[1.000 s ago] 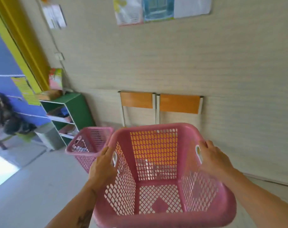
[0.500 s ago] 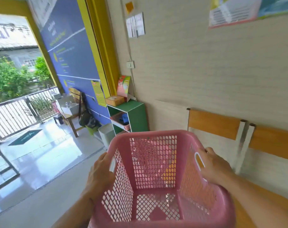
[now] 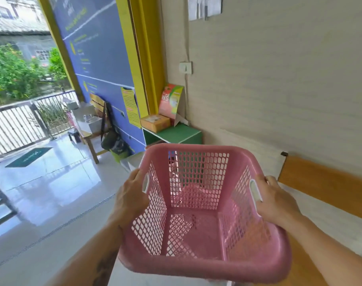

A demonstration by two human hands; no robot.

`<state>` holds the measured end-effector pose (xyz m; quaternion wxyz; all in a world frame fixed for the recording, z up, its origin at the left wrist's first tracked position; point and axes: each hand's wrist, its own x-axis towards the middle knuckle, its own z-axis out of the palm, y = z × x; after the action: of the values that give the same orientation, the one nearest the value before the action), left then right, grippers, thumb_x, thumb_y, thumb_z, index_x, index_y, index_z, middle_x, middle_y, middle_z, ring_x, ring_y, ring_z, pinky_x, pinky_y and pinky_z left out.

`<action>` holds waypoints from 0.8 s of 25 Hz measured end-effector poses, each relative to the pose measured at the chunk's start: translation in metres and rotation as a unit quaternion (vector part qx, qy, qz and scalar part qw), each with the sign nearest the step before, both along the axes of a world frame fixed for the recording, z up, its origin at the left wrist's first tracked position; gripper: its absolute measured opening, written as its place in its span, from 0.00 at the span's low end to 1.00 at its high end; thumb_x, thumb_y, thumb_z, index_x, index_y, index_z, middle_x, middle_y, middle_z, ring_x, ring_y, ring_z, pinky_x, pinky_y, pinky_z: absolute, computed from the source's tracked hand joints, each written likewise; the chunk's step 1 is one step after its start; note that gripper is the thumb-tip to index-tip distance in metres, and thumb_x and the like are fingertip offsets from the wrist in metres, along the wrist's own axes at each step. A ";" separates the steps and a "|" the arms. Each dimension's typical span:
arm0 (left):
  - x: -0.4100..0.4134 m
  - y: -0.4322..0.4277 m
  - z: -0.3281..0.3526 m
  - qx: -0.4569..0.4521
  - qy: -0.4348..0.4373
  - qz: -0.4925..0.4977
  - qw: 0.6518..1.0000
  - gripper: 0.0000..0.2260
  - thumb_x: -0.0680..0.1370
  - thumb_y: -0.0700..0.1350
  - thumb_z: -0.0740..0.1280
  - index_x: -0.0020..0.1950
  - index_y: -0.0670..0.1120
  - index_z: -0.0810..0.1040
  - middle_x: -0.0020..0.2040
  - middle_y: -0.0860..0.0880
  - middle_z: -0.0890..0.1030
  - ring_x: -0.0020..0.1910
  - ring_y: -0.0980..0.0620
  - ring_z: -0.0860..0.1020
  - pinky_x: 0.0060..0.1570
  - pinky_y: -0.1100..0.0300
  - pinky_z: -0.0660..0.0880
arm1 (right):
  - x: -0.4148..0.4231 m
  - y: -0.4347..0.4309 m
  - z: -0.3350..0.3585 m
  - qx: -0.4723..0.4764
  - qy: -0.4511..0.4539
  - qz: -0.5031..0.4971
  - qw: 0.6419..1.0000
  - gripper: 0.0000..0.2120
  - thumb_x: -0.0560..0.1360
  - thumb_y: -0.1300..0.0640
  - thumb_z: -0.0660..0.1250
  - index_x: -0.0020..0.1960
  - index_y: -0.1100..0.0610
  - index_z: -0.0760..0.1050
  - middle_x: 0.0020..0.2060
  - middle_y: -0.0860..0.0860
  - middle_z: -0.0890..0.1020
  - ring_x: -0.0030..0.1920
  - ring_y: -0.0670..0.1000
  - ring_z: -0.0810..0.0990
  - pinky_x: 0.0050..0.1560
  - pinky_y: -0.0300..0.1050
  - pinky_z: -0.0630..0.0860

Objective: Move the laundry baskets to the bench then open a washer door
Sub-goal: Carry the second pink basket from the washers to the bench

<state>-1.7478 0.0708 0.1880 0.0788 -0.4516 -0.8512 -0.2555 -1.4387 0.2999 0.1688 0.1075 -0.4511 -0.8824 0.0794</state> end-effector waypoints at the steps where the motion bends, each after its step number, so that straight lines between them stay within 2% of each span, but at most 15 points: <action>1: -0.023 0.020 -0.001 -0.002 -0.002 -0.014 1.000 0.40 0.67 0.36 0.63 0.76 0.60 0.57 0.59 0.55 0.74 0.45 0.47 0.79 0.39 0.55 0.75 | -0.015 0.010 -0.006 0.002 -0.001 -0.018 1.000 0.26 0.72 0.59 0.60 0.69 0.52 0.59 0.62 0.53 0.68 0.46 0.57 0.78 0.33 0.47 0.70; 4: -0.079 0.082 -0.003 -0.020 0.004 -0.073 0.997 0.40 0.66 0.35 0.63 0.76 0.57 0.59 0.58 0.54 0.74 0.48 0.47 0.78 0.43 0.51 0.77 | -0.047 0.030 -0.019 -0.003 0.001 -0.075 0.997 0.25 0.75 0.57 0.60 0.70 0.52 0.58 0.63 0.53 0.68 0.46 0.56 0.79 0.33 0.47 0.71; 6: -0.110 0.127 -0.005 -0.030 0.013 -0.104 0.994 0.37 0.67 0.36 0.64 0.75 0.55 0.62 0.56 0.55 0.74 0.47 0.47 0.78 0.39 0.49 0.78 | -0.063 0.041 -0.028 -0.015 0.008 -0.116 0.993 0.22 0.76 0.56 0.60 0.68 0.52 0.59 0.62 0.53 0.68 0.44 0.56 0.78 0.32 0.46 0.69; 9: -0.135 0.184 -0.019 -0.047 0.043 -0.147 0.987 0.36 0.70 0.39 0.68 0.74 0.58 0.61 0.58 0.58 0.72 0.44 0.48 0.79 0.32 0.54 0.72 | -0.079 0.064 -0.049 -0.025 0.019 -0.157 0.987 0.20 0.76 0.55 0.60 0.66 0.52 0.59 0.59 0.53 0.69 0.41 0.55 0.77 0.30 0.46 0.69; 11: -0.146 0.220 -0.033 -0.053 0.038 -0.159 0.985 0.35 0.71 0.39 0.69 0.74 0.58 0.61 0.60 0.59 0.72 0.45 0.48 0.80 0.32 0.56 0.71 | -0.088 0.085 -0.062 -0.031 0.029 -0.186 0.982 0.21 0.75 0.57 0.61 0.66 0.53 0.60 0.57 0.52 0.69 0.37 0.53 0.75 0.28 0.44 0.67; 12: -0.153 0.234 -0.042 -0.062 0.034 -0.165 0.984 0.35 0.71 0.39 0.68 0.74 0.57 0.61 0.62 0.59 0.71 0.46 0.48 0.80 0.32 0.54 0.74 | -0.093 0.090 -0.068 -0.034 0.027 -0.201 0.979 0.22 0.74 0.58 0.63 0.66 0.53 0.60 0.56 0.52 0.69 0.37 0.53 0.75 0.28 0.45 0.68; 14: -0.164 0.258 -0.057 -0.071 0.031 -0.179 0.981 0.38 0.69 0.36 0.67 0.75 0.57 0.60 0.66 0.58 0.69 0.49 0.48 0.80 0.36 0.51 0.79 | -0.104 0.099 -0.082 -0.037 0.015 -0.211 0.977 0.25 0.73 0.61 0.66 0.67 0.55 0.62 0.57 0.53 0.69 0.40 0.56 0.78 0.28 0.45 0.67; 16: -0.176 0.281 -0.075 -0.085 0.013 -0.197 0.977 0.39 0.68 0.33 0.66 0.76 0.54 0.59 0.70 0.55 0.69 0.55 0.47 0.79 0.42 0.48 0.81 | -0.115 0.109 -0.100 -0.055 0.014 -0.234 0.971 0.29 0.71 0.63 0.68 0.69 0.56 0.61 0.63 0.54 0.67 0.43 0.57 0.79 0.29 0.41 0.65; 18: -0.185 0.300 -0.099 -0.113 0.000 -0.218 0.969 0.39 0.68 0.33 0.67 0.76 0.51 0.61 0.72 0.52 0.68 0.61 0.46 0.76 0.48 0.48 0.80 | -0.124 0.118 -0.122 -0.088 0.031 -0.263 0.960 0.35 0.70 0.67 0.68 0.71 0.56 0.57 0.68 0.55 0.64 0.46 0.57 0.80 0.32 0.39 0.71; 20: -0.199 0.319 -0.130 -0.131 0.002 -0.250 0.959 0.39 0.67 0.32 0.68 0.76 0.48 0.61 0.72 0.50 0.67 0.64 0.45 0.74 0.53 0.48 0.79 | -0.131 0.123 -0.145 -0.110 0.013 -0.291 0.950 0.38 0.68 0.69 0.69 0.72 0.55 0.56 0.71 0.57 0.62 0.44 0.56 0.80 0.33 0.40 0.75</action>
<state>-1.9464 0.3901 0.0580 -0.0456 -0.6567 -0.7371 -0.1526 -1.5696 0.4225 0.0240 0.0873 -0.6965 -0.6968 0.1470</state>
